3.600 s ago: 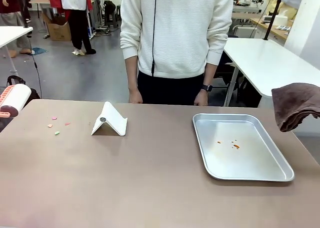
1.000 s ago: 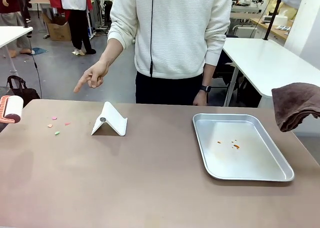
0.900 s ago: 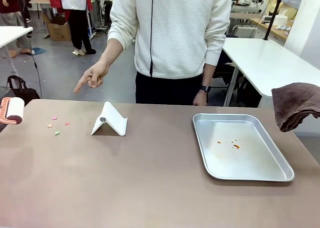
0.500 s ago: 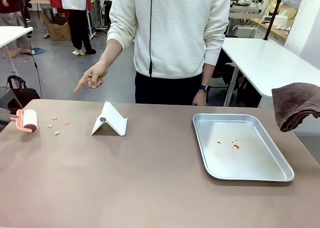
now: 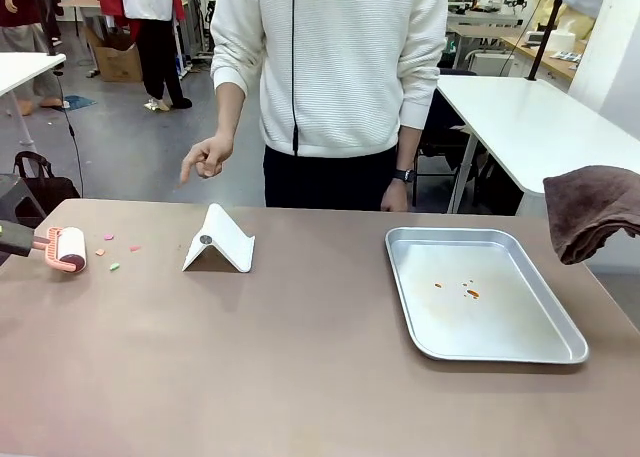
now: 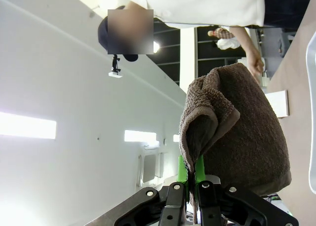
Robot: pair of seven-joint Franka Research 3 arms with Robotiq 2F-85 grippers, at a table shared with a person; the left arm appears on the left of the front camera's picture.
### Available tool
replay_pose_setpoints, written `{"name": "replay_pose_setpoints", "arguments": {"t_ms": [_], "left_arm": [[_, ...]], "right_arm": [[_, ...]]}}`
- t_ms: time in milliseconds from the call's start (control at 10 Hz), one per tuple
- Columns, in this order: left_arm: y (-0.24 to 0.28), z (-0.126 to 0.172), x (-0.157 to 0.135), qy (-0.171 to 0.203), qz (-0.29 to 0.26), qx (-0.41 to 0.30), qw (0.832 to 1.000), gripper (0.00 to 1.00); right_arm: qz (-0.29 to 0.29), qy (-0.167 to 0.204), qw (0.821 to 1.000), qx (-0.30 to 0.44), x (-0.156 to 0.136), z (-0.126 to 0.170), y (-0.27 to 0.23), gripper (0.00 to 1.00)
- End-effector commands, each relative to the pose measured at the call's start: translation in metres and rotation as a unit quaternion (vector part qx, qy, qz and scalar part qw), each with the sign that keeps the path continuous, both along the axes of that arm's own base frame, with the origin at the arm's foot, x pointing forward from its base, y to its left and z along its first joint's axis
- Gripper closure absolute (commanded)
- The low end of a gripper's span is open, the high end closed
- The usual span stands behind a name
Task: Clean the surface of the table.
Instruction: If a person points to the right, clean the right side of the table with your right hand, and if they point to the left, clean the left side with your left hand.
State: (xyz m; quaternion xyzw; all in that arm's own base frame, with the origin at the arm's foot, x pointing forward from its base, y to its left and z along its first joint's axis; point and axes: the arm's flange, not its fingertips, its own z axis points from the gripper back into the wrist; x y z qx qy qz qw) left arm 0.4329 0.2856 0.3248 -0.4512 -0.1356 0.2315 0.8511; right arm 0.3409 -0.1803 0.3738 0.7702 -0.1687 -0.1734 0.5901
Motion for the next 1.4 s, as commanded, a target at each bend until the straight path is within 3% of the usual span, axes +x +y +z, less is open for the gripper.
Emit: {"name": "replay_pose_setpoints", "arguments": {"t_ms": [0, 900, 1300], "left_arm": [[-0.002, -0.001, 0.004, 0.013, 0.011, -0.006, 1.000, 0.78], [-0.034, -0.012, 0.023, 0.032, -0.051, 0.062, 0.996, 0.78], [-0.054, -0.021, 0.033, 0.051, -0.059, 0.062, 0.995, 0.78]], "right_arm": [[0.005, -0.005, 1.000, 0.002, -0.002, 0.004, -0.002, 1.00], [0.005, -0.005, 1.000, 0.002, -0.002, 0.004, -0.002, 1.00], [0.005, -0.005, 1.000, 0.002, -0.002, 0.004, -0.002, 1.00]]}}
